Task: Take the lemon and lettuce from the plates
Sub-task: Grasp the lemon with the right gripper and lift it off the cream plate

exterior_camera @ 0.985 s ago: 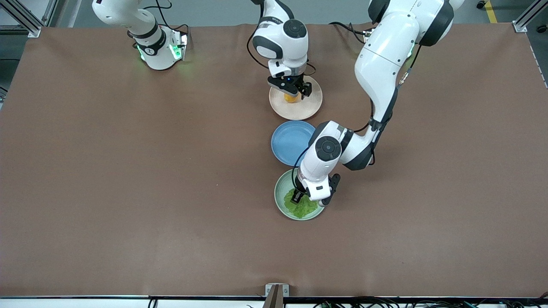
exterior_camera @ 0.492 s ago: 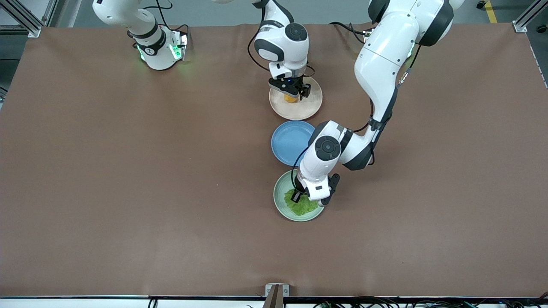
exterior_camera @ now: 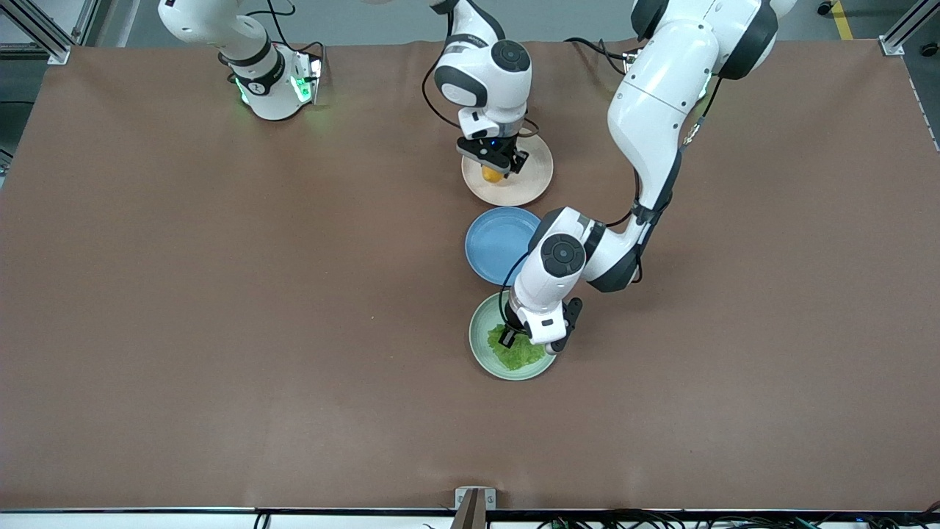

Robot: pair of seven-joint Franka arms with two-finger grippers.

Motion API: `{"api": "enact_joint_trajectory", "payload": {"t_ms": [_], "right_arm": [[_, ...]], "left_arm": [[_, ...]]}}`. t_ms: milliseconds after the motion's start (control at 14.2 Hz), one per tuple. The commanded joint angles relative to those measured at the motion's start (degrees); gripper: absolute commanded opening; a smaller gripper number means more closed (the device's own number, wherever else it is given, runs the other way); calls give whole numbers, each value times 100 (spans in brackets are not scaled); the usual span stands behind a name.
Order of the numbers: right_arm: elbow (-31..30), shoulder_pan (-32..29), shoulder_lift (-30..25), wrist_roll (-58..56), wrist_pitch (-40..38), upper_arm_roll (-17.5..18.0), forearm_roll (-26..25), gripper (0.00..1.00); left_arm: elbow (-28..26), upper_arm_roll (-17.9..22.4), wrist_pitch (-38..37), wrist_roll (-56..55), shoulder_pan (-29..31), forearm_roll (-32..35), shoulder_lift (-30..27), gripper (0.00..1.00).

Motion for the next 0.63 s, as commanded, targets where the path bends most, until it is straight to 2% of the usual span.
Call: {"api": "enact_joint_trajectory", "payload": {"t_ms": [0, 70, 352, 563], "right_arm": [[-261, -793, -863, -1069, -614, 85, -105, 0], [-313, -1092, -995, -1578, -817, 94, -96, 0], [-1059, -2515, -1549, -3739, -819, 94, -96, 0], [-1324, -3640, -1700, -5523, -740, 111, -78, 1]], "left_arm": [[4, -18, -123, 10, -48, -158, 8, 0], [4, -26, -210, 10, -48, -158, 8, 0], [-13, -35, -361, 10, -39, -158, -36, 0], [-75, -35, -378, 10, -39, -167, -79, 0]]}}
